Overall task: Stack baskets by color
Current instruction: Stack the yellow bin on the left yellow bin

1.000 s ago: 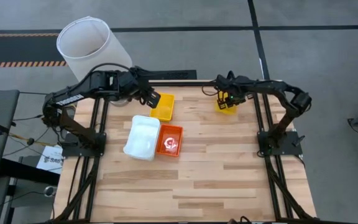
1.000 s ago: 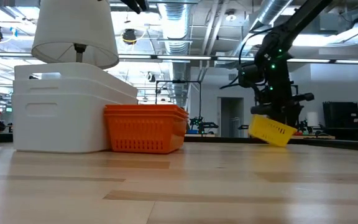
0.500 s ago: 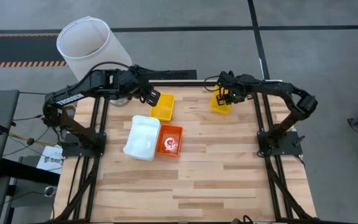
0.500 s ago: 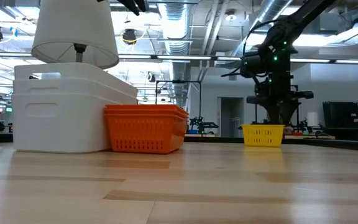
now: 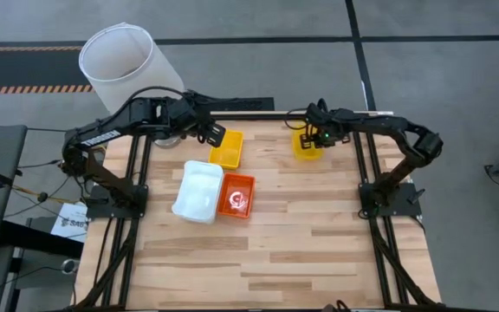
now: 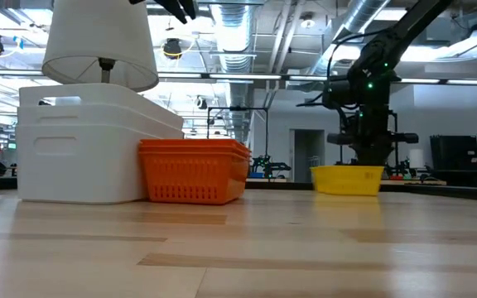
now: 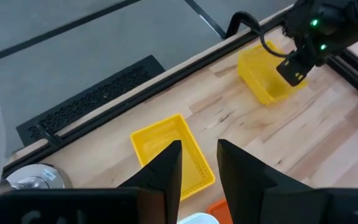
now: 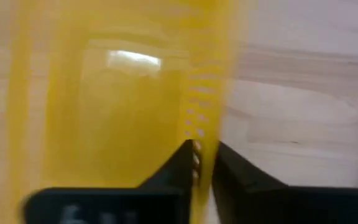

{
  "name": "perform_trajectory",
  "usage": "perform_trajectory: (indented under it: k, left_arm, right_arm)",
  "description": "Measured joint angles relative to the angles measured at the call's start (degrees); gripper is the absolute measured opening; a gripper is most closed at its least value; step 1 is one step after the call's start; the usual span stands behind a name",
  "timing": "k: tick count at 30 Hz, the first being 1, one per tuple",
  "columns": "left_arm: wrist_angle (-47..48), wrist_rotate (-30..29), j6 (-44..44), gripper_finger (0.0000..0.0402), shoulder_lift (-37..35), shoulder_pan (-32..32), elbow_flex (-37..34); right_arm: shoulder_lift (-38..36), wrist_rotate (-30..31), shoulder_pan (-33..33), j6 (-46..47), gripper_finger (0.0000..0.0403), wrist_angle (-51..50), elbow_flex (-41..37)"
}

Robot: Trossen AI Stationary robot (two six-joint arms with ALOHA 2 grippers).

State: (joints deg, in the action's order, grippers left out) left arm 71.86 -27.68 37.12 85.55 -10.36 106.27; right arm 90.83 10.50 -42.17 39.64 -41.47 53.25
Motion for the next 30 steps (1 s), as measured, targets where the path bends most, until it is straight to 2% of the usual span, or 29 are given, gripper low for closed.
perform_trajectory:
  k: [2, 3, 8, 17, 23, 26, 30]
  left_arm:
    - [-0.20, 0.00, -0.02, 0.0090, 0.48, -0.16, -0.03]
    - [-0.70, 0.10, -0.04, 0.0090, 0.76, -0.19, 0.03]
    - [-1.11, 2.15, -0.68, 0.0089, 2.72, -1.45, 0.01]
    - [-4.53, 13.19, -5.22, 0.0089, 6.45, -6.36, 0.01]
    - [-14.19, 18.59, -5.67, 0.0092, 8.06, -9.47, -0.01]
    - [-22.26, 22.64, -5.86, 0.0105, 9.65, -10.04, 0.06]
    - [-29.17, 24.48, -5.97, 0.0130, 12.54, -9.98, 0.03]
  right_arm:
    - [0.00, -0.69, 0.00, -0.65, 0.0028, 1.08, 0.00]
    - [-0.02, -0.92, 0.00, -1.24, 0.0017, 1.49, 0.00]
    - [-1.09, -1.83, 0.12, -1.75, 0.0014, 2.12, -0.02]
    - [-14.17, -1.06, 4.29, -3.33, 0.0006, 4.53, 2.63]
    - [-20.75, 1.72, 10.72, -2.29, 0.0006, 6.17, 7.07]
    - [-21.59, 5.12, 13.53, -2.14, 0.0005, 7.04, 9.53]
    - [-20.80, 6.77, 15.85, -2.54, 0.0007, 6.95, 12.28]
